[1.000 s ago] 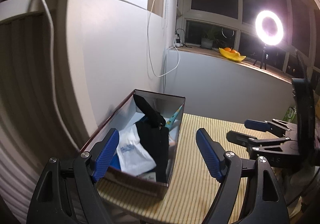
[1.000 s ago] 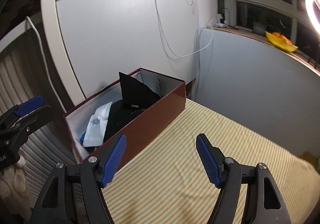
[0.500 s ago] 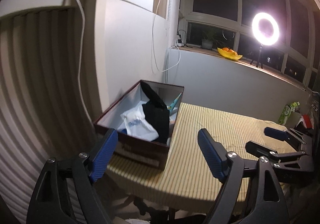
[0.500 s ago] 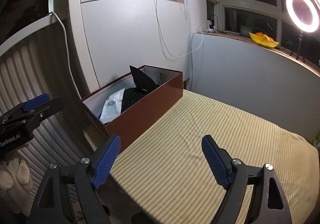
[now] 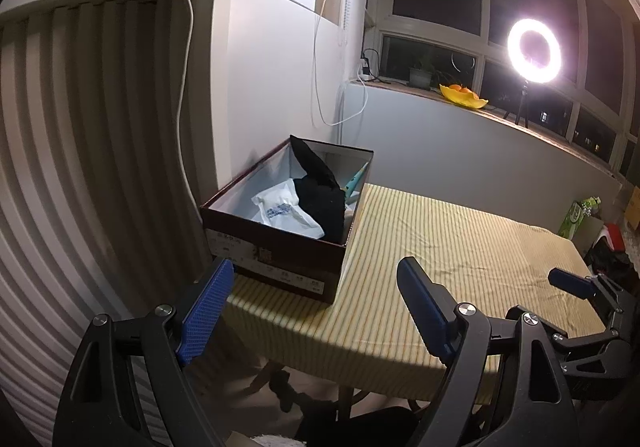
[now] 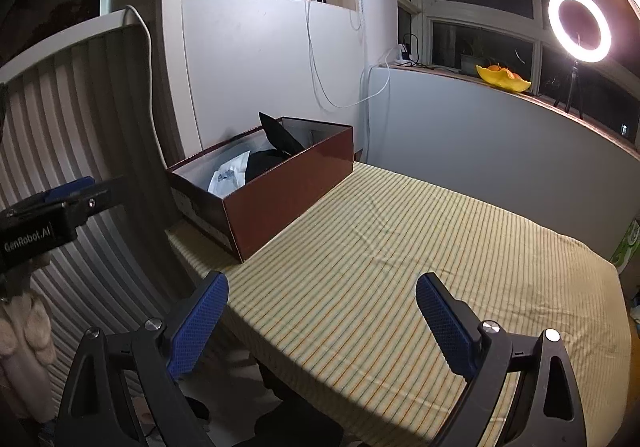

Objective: Organize soft objects

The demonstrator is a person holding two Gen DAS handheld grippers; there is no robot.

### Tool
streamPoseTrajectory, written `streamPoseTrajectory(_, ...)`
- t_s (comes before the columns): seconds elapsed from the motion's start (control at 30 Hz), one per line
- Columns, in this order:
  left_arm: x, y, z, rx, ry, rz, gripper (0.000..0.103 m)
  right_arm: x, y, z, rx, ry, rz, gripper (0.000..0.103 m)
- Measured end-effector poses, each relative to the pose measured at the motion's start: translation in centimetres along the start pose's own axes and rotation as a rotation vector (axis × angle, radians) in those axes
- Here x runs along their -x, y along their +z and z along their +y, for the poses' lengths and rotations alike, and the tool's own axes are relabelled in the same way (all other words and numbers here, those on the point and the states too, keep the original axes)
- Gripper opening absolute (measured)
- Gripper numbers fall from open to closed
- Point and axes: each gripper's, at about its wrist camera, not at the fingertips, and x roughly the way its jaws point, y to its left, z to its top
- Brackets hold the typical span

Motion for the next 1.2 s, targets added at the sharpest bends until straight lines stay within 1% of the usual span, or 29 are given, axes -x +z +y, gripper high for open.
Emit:
streamPoseTrajectory(0.47,0.06,-0.08,-0.39,-0.006,0.004,-0.005,0.084,0.14,-0.16,-0.36,-0.017,-0.005,-0.009,0.093)
streamPoseTrajectory(1.2,-0.39,-0.27,-0.44,-0.009,-0.001,0.013,0.084,-0.65,-0.96,-0.43,-0.016,-0.006,0.021,0.093)
